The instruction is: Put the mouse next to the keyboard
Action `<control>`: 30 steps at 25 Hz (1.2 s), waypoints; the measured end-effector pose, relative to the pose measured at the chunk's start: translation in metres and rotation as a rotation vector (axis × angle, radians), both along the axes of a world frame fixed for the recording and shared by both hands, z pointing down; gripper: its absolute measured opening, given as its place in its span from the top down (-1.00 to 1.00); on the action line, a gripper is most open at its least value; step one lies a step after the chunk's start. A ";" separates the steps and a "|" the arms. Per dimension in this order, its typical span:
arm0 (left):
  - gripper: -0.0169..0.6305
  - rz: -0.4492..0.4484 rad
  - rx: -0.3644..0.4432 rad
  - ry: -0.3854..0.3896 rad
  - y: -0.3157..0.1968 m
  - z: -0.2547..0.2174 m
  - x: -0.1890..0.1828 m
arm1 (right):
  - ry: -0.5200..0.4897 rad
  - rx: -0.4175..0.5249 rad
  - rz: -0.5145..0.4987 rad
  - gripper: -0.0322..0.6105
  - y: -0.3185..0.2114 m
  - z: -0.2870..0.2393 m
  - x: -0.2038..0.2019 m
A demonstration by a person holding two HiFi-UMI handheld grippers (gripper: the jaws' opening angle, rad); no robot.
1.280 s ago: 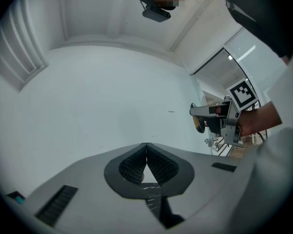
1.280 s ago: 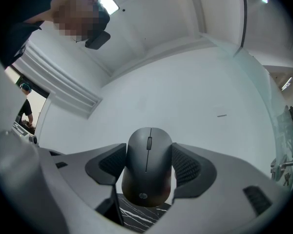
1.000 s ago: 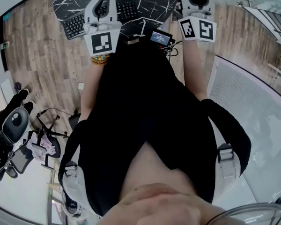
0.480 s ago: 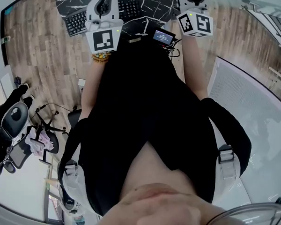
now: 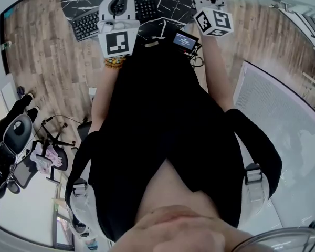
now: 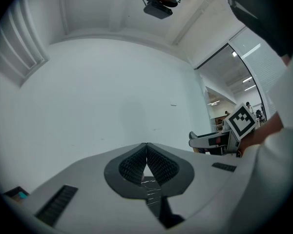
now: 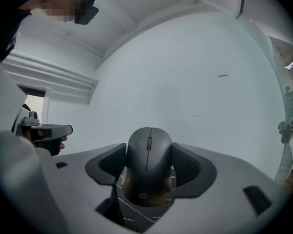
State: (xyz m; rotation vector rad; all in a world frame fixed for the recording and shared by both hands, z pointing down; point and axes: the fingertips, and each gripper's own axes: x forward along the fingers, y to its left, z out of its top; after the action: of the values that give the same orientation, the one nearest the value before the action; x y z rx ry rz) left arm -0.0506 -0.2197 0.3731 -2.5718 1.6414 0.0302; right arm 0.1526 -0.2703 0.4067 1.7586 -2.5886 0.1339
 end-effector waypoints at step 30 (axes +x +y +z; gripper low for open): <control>0.91 -0.052 -0.085 -0.090 0.011 0.029 -0.008 | -0.005 -0.316 -0.090 -0.01 -0.017 0.146 -0.010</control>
State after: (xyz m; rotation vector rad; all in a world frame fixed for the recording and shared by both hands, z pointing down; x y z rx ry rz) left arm -0.0588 -0.2089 0.4020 -2.5484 1.7120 -0.1593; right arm 0.1424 -0.2868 0.5528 1.5317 -2.4749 0.5143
